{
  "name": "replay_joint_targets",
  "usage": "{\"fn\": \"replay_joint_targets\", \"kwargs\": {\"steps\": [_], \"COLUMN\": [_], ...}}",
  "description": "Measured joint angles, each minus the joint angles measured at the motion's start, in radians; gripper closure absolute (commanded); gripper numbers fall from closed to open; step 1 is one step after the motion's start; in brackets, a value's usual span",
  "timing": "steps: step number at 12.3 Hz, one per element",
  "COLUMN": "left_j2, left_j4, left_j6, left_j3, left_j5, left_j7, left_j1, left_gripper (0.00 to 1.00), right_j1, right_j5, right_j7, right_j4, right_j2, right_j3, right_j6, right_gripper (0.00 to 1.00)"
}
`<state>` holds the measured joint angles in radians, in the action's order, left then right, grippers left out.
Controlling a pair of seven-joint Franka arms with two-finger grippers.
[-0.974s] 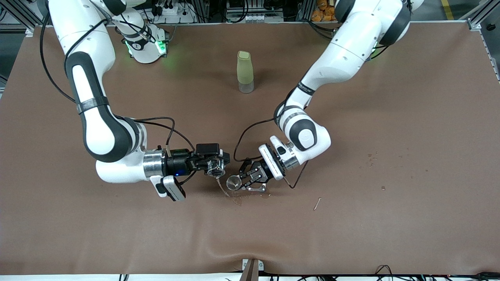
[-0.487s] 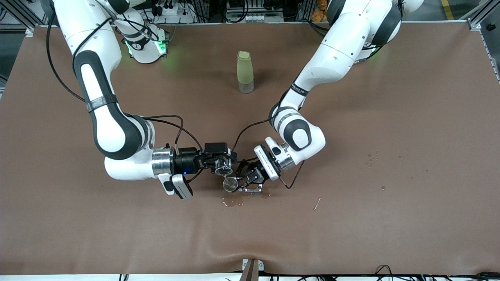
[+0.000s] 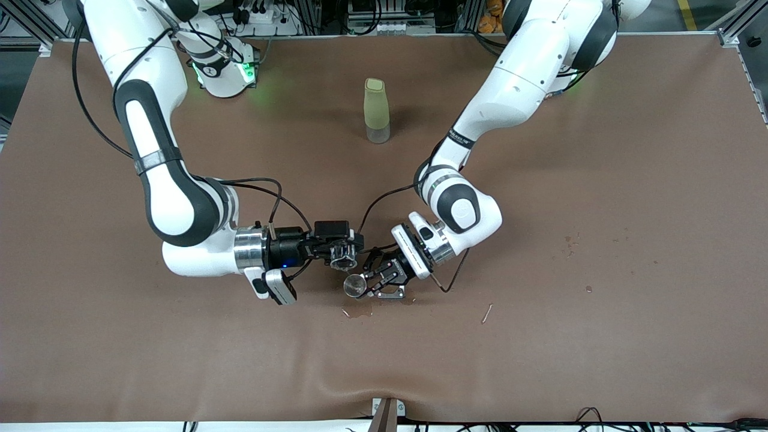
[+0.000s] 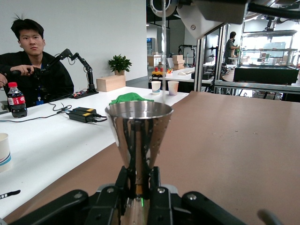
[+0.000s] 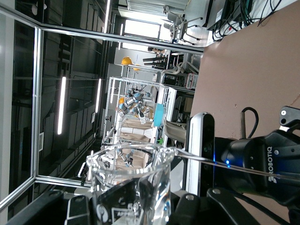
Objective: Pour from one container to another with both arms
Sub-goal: 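Tilt the jigger with the left gripper over the beaker held by the right gripper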
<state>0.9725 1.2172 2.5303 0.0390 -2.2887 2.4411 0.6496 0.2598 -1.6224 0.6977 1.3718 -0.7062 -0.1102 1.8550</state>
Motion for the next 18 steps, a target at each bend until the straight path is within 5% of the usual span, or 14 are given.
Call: {"fn": "replay_joint_targets", "kwargs": {"steps": [18], "left_j2": [0.0], "left_j4": [-0.004], "left_j6": [0.0], "left_j3": [-0.001], "left_j5": [0.0], "left_j7": [0.0], "left_j1": [0.003], "left_gripper": [1.0], "right_j1": [0.009], "right_j5": [-0.125], "right_j7": [-0.277], "right_j4": [0.016], "right_j2": [-0.003], "right_j3": [-0.003], "right_j6": [-0.001], "right_gripper": [1.0]}}
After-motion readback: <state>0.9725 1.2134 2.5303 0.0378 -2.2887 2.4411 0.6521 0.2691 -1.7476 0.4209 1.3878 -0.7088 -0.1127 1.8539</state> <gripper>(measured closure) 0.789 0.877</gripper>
